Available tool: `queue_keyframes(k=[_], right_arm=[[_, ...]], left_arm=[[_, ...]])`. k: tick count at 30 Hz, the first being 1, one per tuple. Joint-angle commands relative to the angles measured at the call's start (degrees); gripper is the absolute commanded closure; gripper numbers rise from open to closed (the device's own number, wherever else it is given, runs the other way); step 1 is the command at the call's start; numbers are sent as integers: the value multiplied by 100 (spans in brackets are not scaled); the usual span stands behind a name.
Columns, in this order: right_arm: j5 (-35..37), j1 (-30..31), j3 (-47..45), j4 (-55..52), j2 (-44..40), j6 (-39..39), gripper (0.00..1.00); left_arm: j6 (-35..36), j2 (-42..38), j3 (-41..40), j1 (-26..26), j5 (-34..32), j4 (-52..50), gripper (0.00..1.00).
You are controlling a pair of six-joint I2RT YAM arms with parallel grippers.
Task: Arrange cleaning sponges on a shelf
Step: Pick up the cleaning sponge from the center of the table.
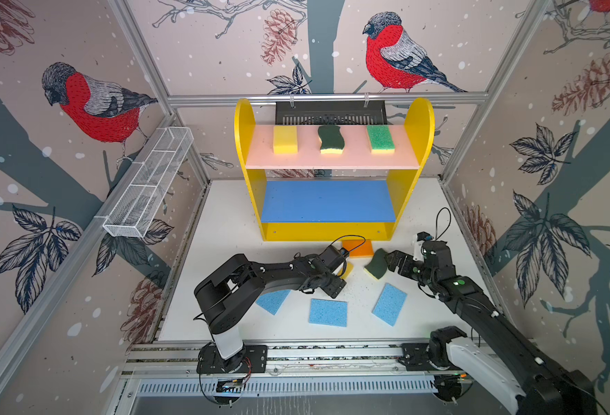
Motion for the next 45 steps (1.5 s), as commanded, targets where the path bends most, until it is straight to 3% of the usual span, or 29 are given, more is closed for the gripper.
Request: queue_keyframes(k=[1,6,18,27,33,39,45], right_arm=[[-48,-8,-7,140,14,2,3],[-48,-17,-15,141,10,4,3],[-113,-25,-16,218,93,-5,3],[-192,-30,20,219,146,-68,4],[-194,-25,98,193,125,-158,4],[-329,-19,182,246,133,-213,4],[-347,-8,217,389,157,-203,4]], left_arm=[[-14,35,-70,2,272,-558,21],[-89,240,30,-5,119,-611,22],[-525,5,-57,-5,-587,-918,36],[-1028,-884,19,34,-981,-981,41],[-1372,-1588,253,81,-1720,-1371,41],[-1380,-1918,633,392,-2068,-1810,42],[-1175,-2412,447,713,-2201,-1444,42]])
